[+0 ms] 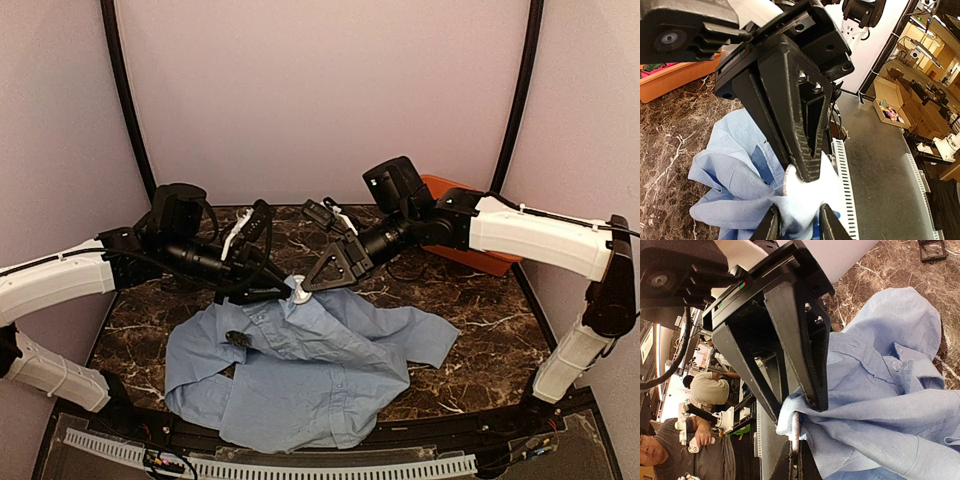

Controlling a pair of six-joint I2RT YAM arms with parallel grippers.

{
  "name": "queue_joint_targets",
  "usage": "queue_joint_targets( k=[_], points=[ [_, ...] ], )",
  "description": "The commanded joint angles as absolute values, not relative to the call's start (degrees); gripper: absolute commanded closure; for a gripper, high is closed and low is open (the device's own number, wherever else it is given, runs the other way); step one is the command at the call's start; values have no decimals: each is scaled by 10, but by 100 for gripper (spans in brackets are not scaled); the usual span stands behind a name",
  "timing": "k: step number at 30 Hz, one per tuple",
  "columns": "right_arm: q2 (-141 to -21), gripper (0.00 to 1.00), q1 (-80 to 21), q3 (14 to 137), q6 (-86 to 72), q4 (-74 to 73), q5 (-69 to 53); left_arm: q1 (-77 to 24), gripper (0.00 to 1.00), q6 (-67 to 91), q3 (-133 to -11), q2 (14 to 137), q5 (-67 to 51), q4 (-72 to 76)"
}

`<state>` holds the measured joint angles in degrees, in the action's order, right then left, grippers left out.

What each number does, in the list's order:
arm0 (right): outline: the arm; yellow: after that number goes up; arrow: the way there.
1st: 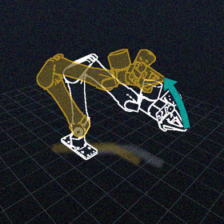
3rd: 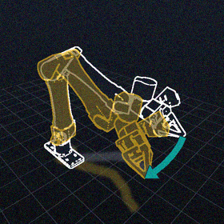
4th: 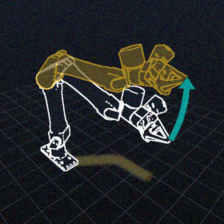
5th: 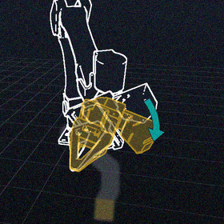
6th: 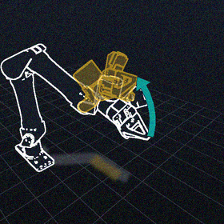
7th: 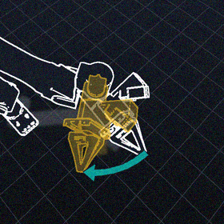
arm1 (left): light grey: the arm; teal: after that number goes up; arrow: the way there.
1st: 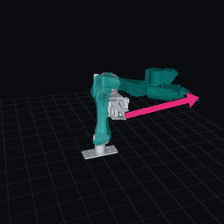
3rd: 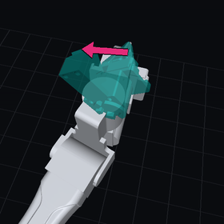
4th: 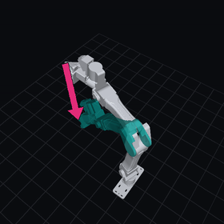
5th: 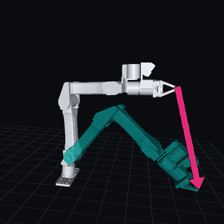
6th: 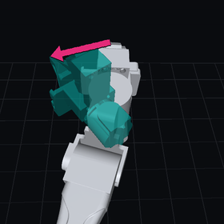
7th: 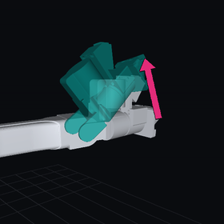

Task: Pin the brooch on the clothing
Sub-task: Pin the brooch to the flattened clothing.

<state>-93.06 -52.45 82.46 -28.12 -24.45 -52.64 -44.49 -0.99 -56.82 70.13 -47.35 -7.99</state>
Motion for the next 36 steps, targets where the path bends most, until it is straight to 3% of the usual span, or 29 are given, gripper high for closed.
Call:
queue_joint_targets(
  k=[1,11,22,36],
  points=[
    [-912,100,-520,827,-269,-236,-526,-437,72,6,-560,681,-481,-62],
    [-927,100,-520,846,-257,-268,-507,-434,64,30,-561,691,-516,-44],
    [-937,100,-520,863,-257,-272,-514,-447,64,-28,-579,710,-470,-117],
    [-940,100,-522,859,-247,-285,-505,-449,64,-8,-568,696,-467,-79]
  ],
)
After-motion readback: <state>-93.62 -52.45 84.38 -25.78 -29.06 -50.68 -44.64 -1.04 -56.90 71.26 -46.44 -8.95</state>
